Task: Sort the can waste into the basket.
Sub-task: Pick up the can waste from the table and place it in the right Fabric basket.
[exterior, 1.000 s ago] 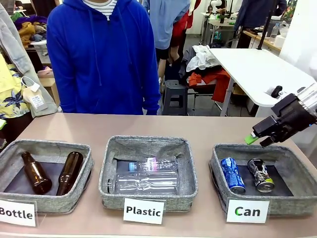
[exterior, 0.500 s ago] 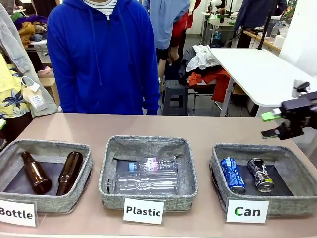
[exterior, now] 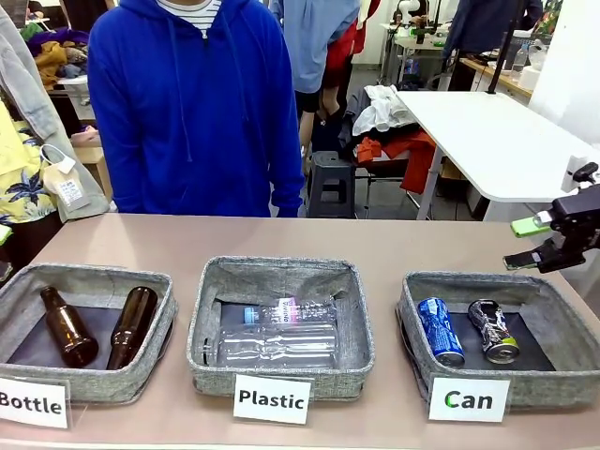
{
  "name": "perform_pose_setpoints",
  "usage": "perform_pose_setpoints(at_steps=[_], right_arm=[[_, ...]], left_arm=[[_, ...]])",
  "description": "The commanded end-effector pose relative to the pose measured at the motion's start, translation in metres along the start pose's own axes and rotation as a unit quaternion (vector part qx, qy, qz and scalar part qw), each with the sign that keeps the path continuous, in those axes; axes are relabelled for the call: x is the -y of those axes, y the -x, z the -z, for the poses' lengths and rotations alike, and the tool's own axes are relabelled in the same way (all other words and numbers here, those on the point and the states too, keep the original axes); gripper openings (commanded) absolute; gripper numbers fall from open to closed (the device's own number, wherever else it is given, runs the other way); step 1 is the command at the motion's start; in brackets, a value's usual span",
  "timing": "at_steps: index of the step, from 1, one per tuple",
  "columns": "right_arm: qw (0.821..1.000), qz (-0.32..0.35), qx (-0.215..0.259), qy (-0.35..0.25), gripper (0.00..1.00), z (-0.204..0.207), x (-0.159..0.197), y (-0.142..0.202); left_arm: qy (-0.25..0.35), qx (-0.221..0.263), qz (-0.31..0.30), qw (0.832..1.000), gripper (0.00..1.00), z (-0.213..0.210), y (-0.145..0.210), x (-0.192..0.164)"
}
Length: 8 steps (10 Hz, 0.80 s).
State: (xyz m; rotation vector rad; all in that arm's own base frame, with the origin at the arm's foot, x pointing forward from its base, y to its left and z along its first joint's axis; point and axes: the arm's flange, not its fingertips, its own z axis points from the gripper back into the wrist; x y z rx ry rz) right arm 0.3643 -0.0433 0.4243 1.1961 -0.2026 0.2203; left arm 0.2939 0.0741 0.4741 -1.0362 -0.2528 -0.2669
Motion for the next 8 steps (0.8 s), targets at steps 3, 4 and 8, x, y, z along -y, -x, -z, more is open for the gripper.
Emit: perform_pose_setpoints(at_steps=[3, 4, 8], right_arm=[[1.0, 0.004, 0.014, 0.002, 1.0, -0.0015, -0.0031, -0.0046], [1.0, 0.004, 0.014, 0.002, 1.0, -0.0015, -0.0031, -0.0046], [1.0, 0.004, 0.014, 0.002, 1.0, -0.0015, -0.0031, -0.0046]], left_arm=[[-0.004, -0.006, -0.009, 1.0, 1.0, -0.0015, 0.0, 0.0017], [-0.004, -0.006, -0.009, 1.0, 1.0, -0.0015, 0.0, 0.0017], [-0.004, -0.006, -0.009, 1.0, 1.0, -0.0015, 0.0, 0.0017]])
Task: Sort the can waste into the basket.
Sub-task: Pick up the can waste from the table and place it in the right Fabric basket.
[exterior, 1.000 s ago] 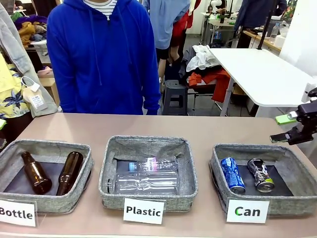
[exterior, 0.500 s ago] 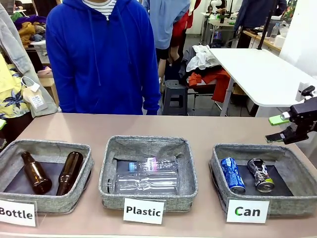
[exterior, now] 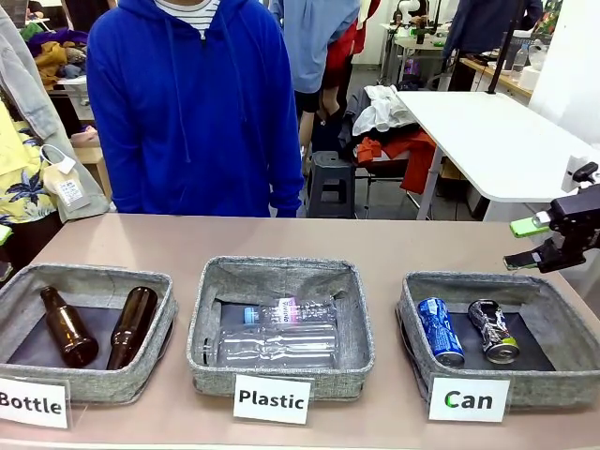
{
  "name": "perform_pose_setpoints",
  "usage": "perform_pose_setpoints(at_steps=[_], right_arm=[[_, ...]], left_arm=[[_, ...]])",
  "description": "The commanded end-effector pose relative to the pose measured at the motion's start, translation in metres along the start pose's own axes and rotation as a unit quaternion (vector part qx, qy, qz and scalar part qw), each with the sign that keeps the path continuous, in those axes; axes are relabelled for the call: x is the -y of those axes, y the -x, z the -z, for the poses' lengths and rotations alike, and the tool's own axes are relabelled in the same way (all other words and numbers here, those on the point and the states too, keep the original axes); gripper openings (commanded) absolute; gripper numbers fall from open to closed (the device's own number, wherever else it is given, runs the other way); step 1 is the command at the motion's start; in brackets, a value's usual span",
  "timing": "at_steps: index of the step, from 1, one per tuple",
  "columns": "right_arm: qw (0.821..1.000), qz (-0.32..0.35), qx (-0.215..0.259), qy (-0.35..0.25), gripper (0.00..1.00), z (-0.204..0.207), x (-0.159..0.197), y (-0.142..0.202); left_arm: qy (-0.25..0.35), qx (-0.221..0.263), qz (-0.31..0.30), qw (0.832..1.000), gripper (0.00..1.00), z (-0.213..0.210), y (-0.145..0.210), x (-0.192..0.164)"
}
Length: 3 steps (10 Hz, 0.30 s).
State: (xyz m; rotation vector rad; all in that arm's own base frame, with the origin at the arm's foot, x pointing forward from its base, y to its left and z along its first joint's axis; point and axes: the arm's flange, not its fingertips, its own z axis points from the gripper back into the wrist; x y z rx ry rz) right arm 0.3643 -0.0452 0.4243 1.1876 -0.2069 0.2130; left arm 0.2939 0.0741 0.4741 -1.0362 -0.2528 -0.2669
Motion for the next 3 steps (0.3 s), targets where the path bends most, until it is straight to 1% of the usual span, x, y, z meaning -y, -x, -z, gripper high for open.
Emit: perform_pose_setpoints(at_steps=[1, 3], right_arm=[[1.0, 0.003, 0.011, -0.003, 1.0, 0.0003, -0.0038, -0.0046], [1.0, 0.003, 0.011, -0.003, 1.0, 0.0003, -0.0038, -0.0046]], left_arm=[[-0.004, -0.006, -0.009, 1.0, 1.0, -0.0015, 0.0, 0.0018], [-0.004, -0.006, -0.009, 1.0, 1.0, -0.0015, 0.0, 0.0018]])
